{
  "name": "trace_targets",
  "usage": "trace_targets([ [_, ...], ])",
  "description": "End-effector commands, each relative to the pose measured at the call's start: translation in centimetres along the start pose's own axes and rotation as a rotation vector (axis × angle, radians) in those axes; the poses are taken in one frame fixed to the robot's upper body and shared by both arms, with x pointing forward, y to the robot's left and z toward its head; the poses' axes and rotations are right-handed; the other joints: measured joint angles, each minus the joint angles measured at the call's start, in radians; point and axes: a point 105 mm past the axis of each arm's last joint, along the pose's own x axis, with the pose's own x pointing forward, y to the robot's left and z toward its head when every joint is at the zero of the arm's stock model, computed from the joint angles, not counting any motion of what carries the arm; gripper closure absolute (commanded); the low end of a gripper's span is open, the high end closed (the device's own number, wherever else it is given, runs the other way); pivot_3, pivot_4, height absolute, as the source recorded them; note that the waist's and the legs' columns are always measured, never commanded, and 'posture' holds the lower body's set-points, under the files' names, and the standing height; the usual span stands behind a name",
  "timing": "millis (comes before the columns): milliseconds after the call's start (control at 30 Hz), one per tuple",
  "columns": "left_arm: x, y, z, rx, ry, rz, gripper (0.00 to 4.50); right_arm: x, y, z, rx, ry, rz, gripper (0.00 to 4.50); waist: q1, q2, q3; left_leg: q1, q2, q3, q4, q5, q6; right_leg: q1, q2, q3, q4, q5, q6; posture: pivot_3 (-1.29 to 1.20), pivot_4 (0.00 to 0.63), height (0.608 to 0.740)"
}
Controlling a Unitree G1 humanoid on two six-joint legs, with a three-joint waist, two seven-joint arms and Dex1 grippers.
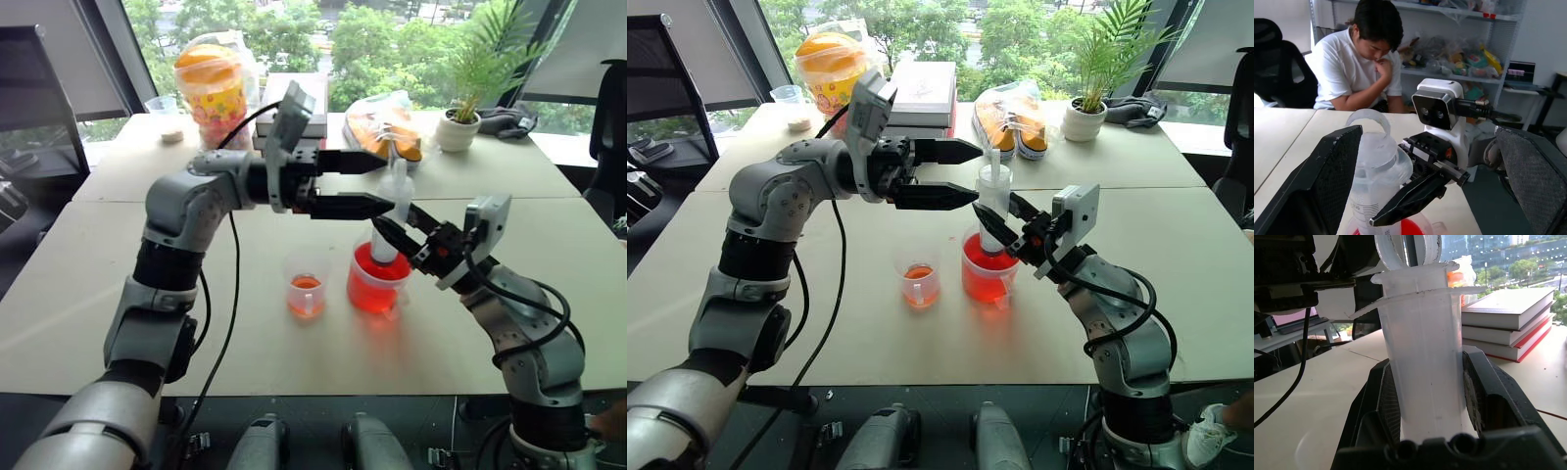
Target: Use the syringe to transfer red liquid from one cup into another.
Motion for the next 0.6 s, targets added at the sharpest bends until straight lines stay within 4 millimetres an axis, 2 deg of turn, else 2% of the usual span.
trace_targets([
  [33, 0.8, -0.4, 0.3, 0.036, 0.020, -0.036, 0.00, 0.1, 0.1, 1.3, -0.036, -0.044, 0.008, 3.10, -0.001, 0.000, 0.000, 0.000, 0.000, 0.000, 0.000, 0.000, 0.000, 0.000, 0.000, 0.000, 0.000, 0.000, 0.000, 0.00, 0.150, 0.740],
  [267, 1.9, 0.1, -0.2, 0.037, 0.025, -0.024, 0.00, 0.2, 0.2, 1.6, -0.039, -0.048, 0.010, 3.10, 0.000, 0.000, 0.000, 0.000, 0.000, 0.000, 0.000, 0.000, 0.000, 0.000, 0.000, 0.000, 0.000, 0.000, 0.000, 0.00, 0.150, 0.740],
  [367, 2.5, 0.7, 0.0, 0.041, 0.013, -0.003, 0.79, 0.2, 0.3, 1.5, -0.040, -0.045, 0.013, 3.10, 0.001, 0.000, 0.000, 0.000, 0.000, 0.000, 0.000, 0.000, 0.000, 0.000, 0.000, 0.000, 0.000, 0.000, 0.000, 0.00, 0.150, 0.740],
  [433, 2.6, 0.7, 0.0, 0.040, 0.009, -0.004, 1.64, 0.2, 0.3, 1.5, -0.040, -0.041, 0.017, 3.10, 0.001, 0.000, 0.000, 0.000, 0.000, 0.000, 0.000, 0.000, 0.000, 0.000, 0.000, 0.000, 0.000, 0.000, 0.000, 0.00, 0.150, 0.740],
  [500, 2.6, 0.8, 0.0, 0.040, 0.007, -0.003, 2.78, 0.2, 0.4, 1.5, -0.039, -0.039, 0.020, 3.10, -0.001, 0.000, 0.000, 0.000, 0.000, 0.000, 0.000, 0.000, 0.000, 0.000, 0.000, 0.000, 0.000, 0.000, 0.000, 0.00, 0.150, 0.740],
  [567, 2.6, 0.9, 0.0, 0.040, 0.007, 0.002, 3.46, 0.2, 0.5, 1.4, -0.037, -0.034, 0.027, 3.10, -0.001, 0.000, 0.000, 0.000, 0.000, 0.000, 0.000, 0.000, 0.000, 0.000, 0.000, 0.000, 0.000, 0.000, 0.000, 0.00, 0.150, 0.740],
  [600, 2.6, 1.0, 0.0, 0.040, 0.007, 0.003, 4.02, 0.2, 0.5, 1.4, -0.036, -0.031, 0.031, 3.10, 0.000, 0.000, 0.000, 0.000, 0.000, 0.000, 0.000, 0.000, 0.000, 0.000, 0.000, 0.000, 0.000, 0.000, 0.000, 0.00, 0.150, 0.740],
])
